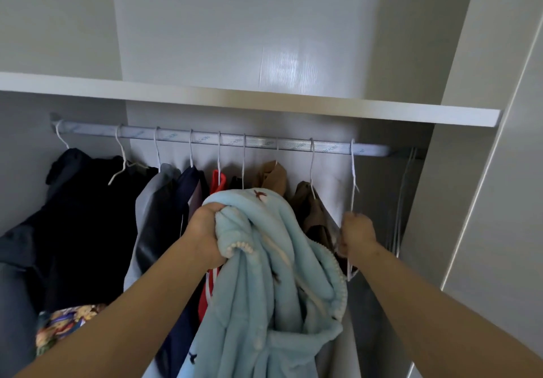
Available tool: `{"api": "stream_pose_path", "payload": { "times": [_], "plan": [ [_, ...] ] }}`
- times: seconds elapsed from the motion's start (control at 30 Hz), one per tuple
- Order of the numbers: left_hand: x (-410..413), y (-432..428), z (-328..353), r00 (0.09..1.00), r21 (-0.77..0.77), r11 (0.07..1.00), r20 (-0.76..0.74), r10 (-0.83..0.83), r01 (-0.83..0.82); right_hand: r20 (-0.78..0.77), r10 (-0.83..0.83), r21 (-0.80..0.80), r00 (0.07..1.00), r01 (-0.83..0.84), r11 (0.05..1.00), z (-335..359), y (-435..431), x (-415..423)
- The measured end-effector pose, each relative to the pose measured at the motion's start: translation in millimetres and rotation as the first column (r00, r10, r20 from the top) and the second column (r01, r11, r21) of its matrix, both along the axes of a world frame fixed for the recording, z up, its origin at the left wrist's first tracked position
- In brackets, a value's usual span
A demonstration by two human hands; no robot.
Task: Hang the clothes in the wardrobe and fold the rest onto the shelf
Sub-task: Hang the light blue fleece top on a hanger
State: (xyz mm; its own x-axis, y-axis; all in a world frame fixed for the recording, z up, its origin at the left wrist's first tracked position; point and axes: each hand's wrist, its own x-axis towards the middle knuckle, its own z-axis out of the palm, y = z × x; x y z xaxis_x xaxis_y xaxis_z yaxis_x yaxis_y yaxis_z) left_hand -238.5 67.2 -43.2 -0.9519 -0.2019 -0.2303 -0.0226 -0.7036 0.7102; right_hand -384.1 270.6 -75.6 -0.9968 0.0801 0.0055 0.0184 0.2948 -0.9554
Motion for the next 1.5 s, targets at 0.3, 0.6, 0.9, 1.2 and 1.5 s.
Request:
{"api": "stream_pose_path", "payload": {
  "times": [0.3,0.6,0.9,1.2,1.5],
  "plan": [
    [45.0,-7.9,3.1,0.997,-0.027,0.997,-0.032,-0.071,0.070,-0.220,-0.085,-0.122,0.972,0.059,0.991,3.1,-5.8,58.5],
    [107.5,-18.4,-10.6,0.986,-0.132,0.981,-0.074,-0.151,0.140,-0.176,-0.159,-0.147,0.971,0.134,0.980,-43.1,-12.5,169.8],
    [158.4,9.4,-40.7,0.978,-0.178,0.963,0.003,-0.208,0.205,-0.169,-0.266,-0.079,0.949,0.256,0.963,-93.9,30.2,268.1],
    [203.3,47.2,-70.6,0.987,-0.254,0.958,0.117,-0.107,0.134,-0.140,-0.178,-0.201,0.974,0.149,0.968,-119.5,87.4,337.9],
    [260.5,73.2,-92.3,0.971,-0.676,0.737,0.172,0.164,-0.005,-0.131,-0.181,-0.313,0.975,0.133,0.940,-129.9,131.7,382.6]
  ]
}}
